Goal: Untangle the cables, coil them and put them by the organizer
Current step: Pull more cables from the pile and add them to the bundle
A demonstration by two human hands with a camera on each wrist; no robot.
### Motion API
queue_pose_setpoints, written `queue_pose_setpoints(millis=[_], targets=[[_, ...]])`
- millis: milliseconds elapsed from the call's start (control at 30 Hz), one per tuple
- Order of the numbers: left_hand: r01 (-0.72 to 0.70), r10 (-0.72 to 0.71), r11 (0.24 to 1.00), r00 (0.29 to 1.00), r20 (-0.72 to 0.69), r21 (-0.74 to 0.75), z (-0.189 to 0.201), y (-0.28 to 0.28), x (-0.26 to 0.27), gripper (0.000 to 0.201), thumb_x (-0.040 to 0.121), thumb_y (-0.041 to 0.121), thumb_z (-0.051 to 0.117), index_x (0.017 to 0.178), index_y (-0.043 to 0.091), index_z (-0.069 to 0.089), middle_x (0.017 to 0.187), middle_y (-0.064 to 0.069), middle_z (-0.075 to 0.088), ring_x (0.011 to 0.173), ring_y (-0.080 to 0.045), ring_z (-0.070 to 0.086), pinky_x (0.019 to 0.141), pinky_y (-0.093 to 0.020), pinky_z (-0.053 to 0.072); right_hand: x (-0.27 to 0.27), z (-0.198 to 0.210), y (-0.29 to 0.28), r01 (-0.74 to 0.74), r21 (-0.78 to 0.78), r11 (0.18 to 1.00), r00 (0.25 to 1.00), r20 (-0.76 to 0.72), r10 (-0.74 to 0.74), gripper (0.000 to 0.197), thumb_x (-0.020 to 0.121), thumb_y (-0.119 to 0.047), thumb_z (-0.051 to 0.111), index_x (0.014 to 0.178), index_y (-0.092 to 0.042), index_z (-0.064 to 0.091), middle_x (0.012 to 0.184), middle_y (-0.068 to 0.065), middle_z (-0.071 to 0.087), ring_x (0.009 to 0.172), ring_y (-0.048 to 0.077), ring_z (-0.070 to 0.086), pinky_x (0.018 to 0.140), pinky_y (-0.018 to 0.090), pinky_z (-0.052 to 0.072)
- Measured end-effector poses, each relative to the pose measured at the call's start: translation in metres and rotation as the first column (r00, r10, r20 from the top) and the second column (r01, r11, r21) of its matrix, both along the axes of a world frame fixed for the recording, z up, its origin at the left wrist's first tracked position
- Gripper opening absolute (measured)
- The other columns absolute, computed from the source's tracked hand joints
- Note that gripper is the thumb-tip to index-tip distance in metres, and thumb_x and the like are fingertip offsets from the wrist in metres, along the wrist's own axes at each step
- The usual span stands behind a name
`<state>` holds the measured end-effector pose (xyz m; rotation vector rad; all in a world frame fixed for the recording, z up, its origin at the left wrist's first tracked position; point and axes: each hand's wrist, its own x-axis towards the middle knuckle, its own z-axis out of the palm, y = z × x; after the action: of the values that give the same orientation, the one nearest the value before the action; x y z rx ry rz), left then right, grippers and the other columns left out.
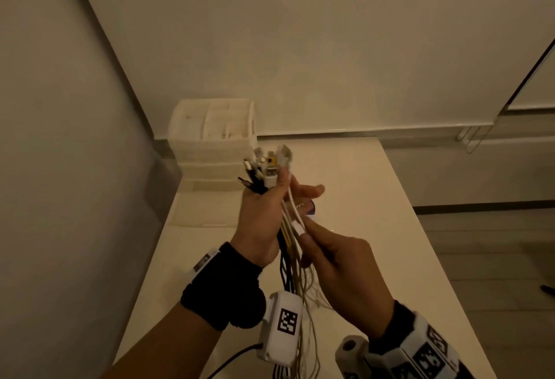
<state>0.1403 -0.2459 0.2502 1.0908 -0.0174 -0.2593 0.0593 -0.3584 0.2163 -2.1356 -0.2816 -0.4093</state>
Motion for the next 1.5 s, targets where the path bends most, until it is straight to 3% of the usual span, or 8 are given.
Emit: queue_pose_setpoints(millis=[100,200,433,533,667,800,1100,1500], targets=[[-0.076,0.076,0.992,0.997,-0.005,-0.096,0.010,0.022,0.011,0.033,0.092,0.040,0.049,0.078,0.010,0.053,0.052,-0.002,0.050,0.050,-0.021,0.062,0.061,-0.038,0.059,-0.017,-0.015,-0.006,-0.064,0.014,0.998,0.991,-0.121,0.065,0.028,0.097,-0.030,0.048,0.115,-0.051,0.057,0.064,-0.011,0.065,0.064,0.002,0.063,0.069,0.012,0.046],[-0.108,0.110,0.992,0.994,0.024,-0.071,0.016,0.049,0.020,0.037,0.098,0.045,0.041,0.077,0.017,0.053,0.050,0.006,0.028,0.037,-0.005,0.026,0.037,-0.018,0.029,-0.031,-0.033,-0.020,-0.092,0.097,0.991,0.962,-0.249,0.114,0.027,0.093,-0.037,0.046,0.108,-0.036,0.068,0.064,-0.004,0.065,0.062,0.006,0.060,0.071,0.013,0.046],[-0.066,0.067,0.998,0.977,0.200,-0.008,0.025,0.087,0.015,0.029,0.089,0.042,0.060,0.070,0.022,0.054,0.048,0.009,0.027,0.037,-0.005,0.019,0.037,-0.021,0.014,-0.043,-0.059,-0.062,-0.031,0.089,0.996,0.858,-0.508,0.072,0.045,0.087,-0.062,0.049,0.068,-0.024,0.063,0.057,-0.001,0.051,0.054,0.006,0.045,0.059,0.025,0.039],[0.009,-0.067,0.974,0.967,0.247,0.227,0.020,0.075,-0.003,0.028,0.081,0.024,0.074,0.059,0.024,0.056,0.044,0.010,0.032,0.034,-0.007,0.020,0.038,-0.016,0.018,-0.037,-0.047,-0.063,0.111,0.187,0.976,0.860,-0.511,0.000,0.045,0.087,-0.045,0.058,0.052,-0.020,0.045,0.053,-0.003,0.039,0.051,0.008,0.035,0.056,0.030,0.032],[0.100,-0.252,0.891,0.920,0.300,0.443,0.005,0.039,-0.028,0.026,0.082,0.010,0.073,0.069,0.032,0.072,0.041,0.013,0.046,0.032,-0.004,0.032,0.038,-0.016,0.027,-0.017,-0.011,-0.045,0.174,0.323,0.930,0.897,-0.441,-0.015,0.046,0.090,-0.012,0.059,0.049,-0.015,0.039,0.053,0.004,0.032,0.050,0.016,0.029,0.054,0.035,0.030],[0.098,-0.300,0.841,0.903,0.307,0.532,0.000,0.011,-0.037,0.005,0.086,0.013,0.071,0.086,0.009,0.068,0.039,0.015,0.048,0.032,-0.001,0.040,0.040,-0.011,0.032,0.002,0.023,-0.025,0.155,0.433,0.888,0.938,-0.347,0.006,0.042,0.092,-0.014,0.057,0.051,-0.012,0.047,0.054,0.004,0.029,0.050,0.015,0.024,0.050,0.032,0.025],[0.248,-0.368,0.857,0.908,0.199,0.452,-0.010,0.020,-0.033,0.024,0.091,0.015,0.064,0.068,0.022,0.059,0.045,0.005,0.035,0.036,-0.013,0.027,0.040,-0.022,0.026,0.000,0.025,-0.017,0.077,0.656,0.751,0.929,-0.321,0.185,0.037,0.084,-0.016,0.056,0.059,0.008,0.044,0.052,0.002,0.030,0.048,0.017,0.020,0.049,0.031,0.023],[-0.155,0.133,0.978,0.979,0.156,0.138,-0.008,0.059,-0.006,0.026,0.095,0.013,0.055,0.071,0.009,0.047,0.041,0.005,0.022,0.031,-0.007,0.016,0.039,-0.013,0.018,-0.018,0.000,-0.029,0.011,0.543,0.839,0.869,-0.420,0.260,0.029,0.091,-0.026,0.053,0.085,-0.002,0.068,0.058,0.010,0.035,0.050,0.014,0.029,0.051,0.031,0.023]])
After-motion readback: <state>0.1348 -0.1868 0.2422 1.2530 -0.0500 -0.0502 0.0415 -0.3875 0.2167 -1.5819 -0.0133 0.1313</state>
